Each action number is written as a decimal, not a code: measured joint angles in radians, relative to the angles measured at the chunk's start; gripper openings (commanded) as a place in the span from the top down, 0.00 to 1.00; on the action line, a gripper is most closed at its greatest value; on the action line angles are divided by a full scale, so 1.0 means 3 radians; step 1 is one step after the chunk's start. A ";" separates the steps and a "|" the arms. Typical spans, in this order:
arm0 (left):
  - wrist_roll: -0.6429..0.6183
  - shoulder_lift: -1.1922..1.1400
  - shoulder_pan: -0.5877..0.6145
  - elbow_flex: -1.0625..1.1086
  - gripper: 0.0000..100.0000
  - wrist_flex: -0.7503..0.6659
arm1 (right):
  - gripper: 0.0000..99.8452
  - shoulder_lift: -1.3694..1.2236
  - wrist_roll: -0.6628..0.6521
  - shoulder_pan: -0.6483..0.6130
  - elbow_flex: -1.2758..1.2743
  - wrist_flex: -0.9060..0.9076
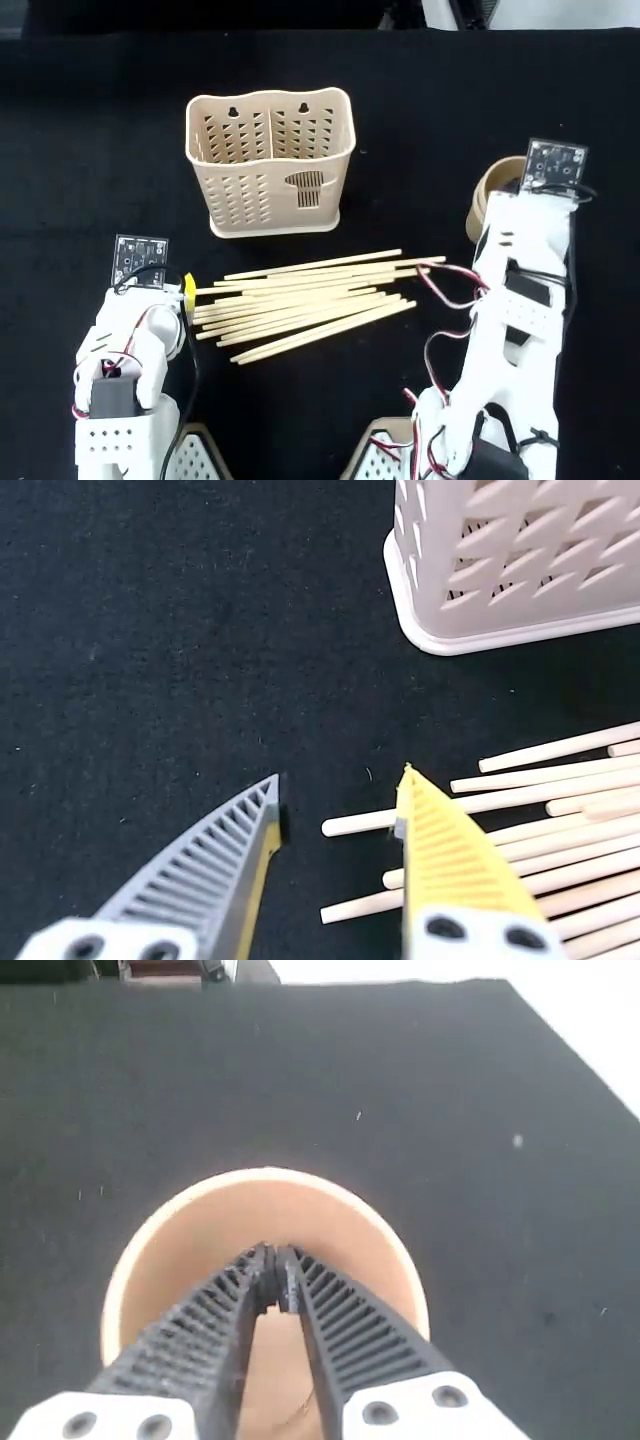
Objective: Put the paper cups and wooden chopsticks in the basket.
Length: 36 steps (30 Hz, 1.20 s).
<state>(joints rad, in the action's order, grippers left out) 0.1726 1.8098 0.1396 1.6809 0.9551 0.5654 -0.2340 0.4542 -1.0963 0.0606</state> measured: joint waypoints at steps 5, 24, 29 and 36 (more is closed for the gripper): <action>0.0000 0.0000 0.0000 0.0000 0.80 0.0000 | 0.99 0.0000 0.0000 0.0000 0.0276 0.0000; 0.0000 0.0000 0.0000 0.0000 0.80 0.0000 | 0.99 -0.1320 -0.0010 0.0000 0.0527 -0.1770; 0.0000 0.0000 0.0000 0.0000 0.80 0.0000 | 0.99 -0.1749 -0.0005 0.0000 0.0557 -0.2056; 0.0000 0.0000 0.0000 0.0000 0.80 0.0000 | 0.99 -0.2076 0.0000 0.0000 0.0716 -0.2317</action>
<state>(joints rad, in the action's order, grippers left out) 0.1726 1.8098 0.1396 1.6809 0.9551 -0.0575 -0.2340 0.4542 -0.8815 -0.6345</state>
